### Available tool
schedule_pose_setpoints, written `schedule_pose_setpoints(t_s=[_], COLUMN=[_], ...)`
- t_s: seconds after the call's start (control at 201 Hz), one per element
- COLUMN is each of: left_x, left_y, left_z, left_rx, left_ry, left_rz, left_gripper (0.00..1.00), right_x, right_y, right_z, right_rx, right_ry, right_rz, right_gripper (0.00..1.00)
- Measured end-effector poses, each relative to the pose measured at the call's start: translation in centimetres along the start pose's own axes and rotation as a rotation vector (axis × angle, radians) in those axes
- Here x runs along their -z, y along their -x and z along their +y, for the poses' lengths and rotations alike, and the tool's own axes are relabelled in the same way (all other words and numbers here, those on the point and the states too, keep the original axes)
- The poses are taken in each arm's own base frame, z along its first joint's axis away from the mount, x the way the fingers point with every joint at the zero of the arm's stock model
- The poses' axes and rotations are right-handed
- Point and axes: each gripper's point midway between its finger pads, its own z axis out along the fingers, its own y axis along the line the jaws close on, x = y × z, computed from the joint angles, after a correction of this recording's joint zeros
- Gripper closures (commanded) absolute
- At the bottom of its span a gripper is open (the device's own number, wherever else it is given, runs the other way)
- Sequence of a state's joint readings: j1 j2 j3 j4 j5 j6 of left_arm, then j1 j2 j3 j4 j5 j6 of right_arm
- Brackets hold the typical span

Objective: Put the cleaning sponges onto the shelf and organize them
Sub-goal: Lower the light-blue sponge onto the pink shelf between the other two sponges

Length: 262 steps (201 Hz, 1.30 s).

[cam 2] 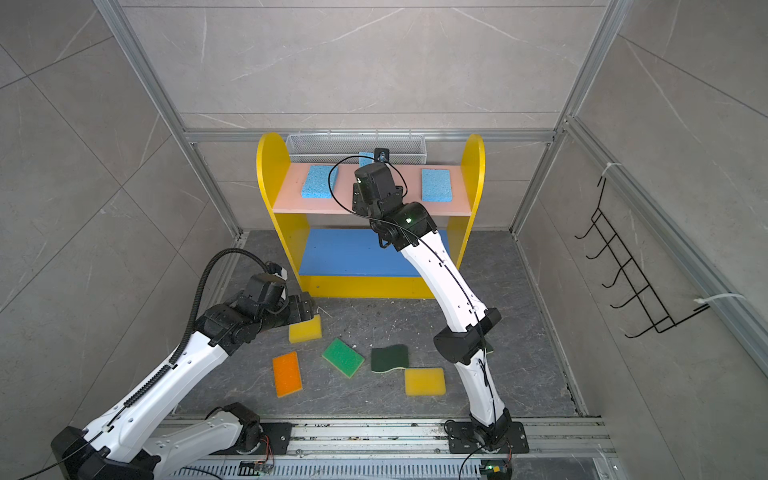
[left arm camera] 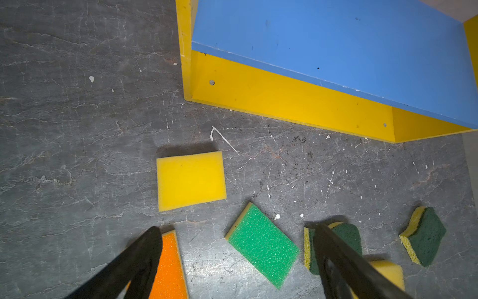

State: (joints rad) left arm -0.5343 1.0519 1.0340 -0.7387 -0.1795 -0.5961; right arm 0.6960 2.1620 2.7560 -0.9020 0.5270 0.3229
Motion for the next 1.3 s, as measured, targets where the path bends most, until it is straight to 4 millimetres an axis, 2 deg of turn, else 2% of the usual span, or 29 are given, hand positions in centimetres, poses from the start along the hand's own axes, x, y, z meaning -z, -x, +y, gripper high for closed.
schedule_pose_setpoints(t_s=[0.249, 0.483, 0.896, 1.304], left_x=[0.1, 1.3, 1.2, 1.7], left_y=[0.0, 0.0, -0.3, -0.1], left_z=[0.0, 0.3, 0.4, 0.4], left_rx=[0.001, 0.004, 0.002, 0.005], left_ry=[-0.004, -0.012, -0.004, -0.013], left_rz=[-0.001, -0.021, -0.008, -0.021], left_gripper=[0.06, 0.06, 0.06, 0.06], right_x=[0.0, 0.1, 0.1, 0.3], right_y=[0.0, 0.1, 0.0, -0.2], right_z=[0.1, 0.4, 0.3, 0.7], right_rx=[-0.001, -0.021, -0.030, -0.026], right_ry=[0.004, 0.023, 0.021, 0.048], right_rz=[0.000, 0.002, 0.006, 0.021], right_gripper=[0.25, 0.19, 0.18, 0.12])
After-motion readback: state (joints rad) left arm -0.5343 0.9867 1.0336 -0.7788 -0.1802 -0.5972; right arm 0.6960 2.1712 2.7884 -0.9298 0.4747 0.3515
